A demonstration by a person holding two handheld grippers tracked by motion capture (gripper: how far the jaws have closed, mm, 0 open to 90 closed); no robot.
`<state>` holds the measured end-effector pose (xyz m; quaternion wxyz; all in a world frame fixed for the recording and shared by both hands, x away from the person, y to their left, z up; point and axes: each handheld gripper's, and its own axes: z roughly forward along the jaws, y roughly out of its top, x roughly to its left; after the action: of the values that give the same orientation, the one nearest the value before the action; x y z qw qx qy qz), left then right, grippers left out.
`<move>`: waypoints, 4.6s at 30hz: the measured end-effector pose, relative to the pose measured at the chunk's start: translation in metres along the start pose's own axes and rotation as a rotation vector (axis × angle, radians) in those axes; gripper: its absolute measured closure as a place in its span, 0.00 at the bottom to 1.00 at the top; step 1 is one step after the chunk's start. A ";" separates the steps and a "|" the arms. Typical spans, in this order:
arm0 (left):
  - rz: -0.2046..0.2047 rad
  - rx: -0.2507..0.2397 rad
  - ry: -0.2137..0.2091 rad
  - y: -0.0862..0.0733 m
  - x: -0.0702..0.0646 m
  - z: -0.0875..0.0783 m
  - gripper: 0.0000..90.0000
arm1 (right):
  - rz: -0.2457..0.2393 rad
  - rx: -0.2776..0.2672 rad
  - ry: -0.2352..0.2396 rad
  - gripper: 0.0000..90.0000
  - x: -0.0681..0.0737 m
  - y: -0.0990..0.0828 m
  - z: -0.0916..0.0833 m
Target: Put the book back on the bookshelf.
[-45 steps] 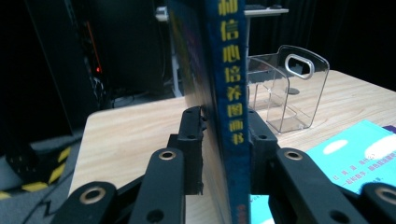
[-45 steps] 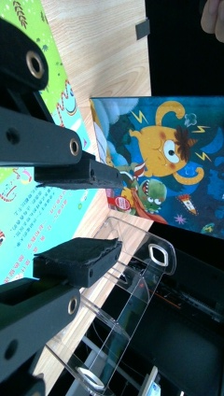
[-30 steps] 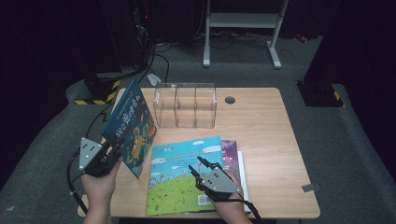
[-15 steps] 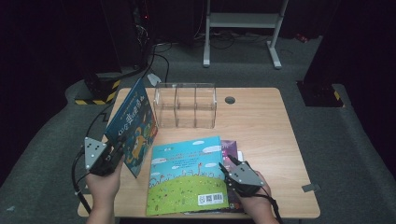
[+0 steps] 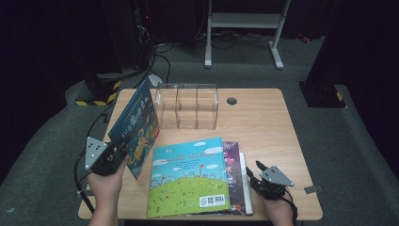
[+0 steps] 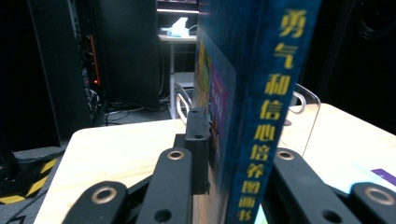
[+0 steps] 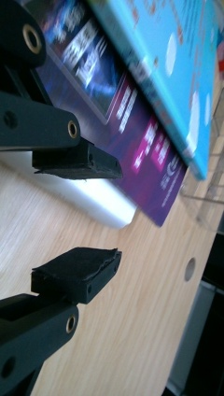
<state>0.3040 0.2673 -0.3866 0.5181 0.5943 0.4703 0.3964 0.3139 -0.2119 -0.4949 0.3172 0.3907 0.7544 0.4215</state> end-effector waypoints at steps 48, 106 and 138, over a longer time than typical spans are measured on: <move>-0.038 -0.004 0.054 0.027 -0.005 0.004 0.92 | 0.003 0.037 -0.031 0.60 0.001 -0.009 -0.006; -0.001 -0.050 0.121 0.073 -0.029 0.158 0.93 | 0.022 -0.011 -0.013 0.62 -0.012 -0.007 -0.019; -0.037 -0.078 0.136 0.052 -0.031 0.180 0.92 | 0.040 0.002 -0.029 0.63 -0.013 -0.010 -0.020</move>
<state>0.4768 0.1928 -0.3617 0.5150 0.5364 0.4997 0.4443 0.3012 -0.2340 -0.4931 0.3191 0.4118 0.7422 0.4214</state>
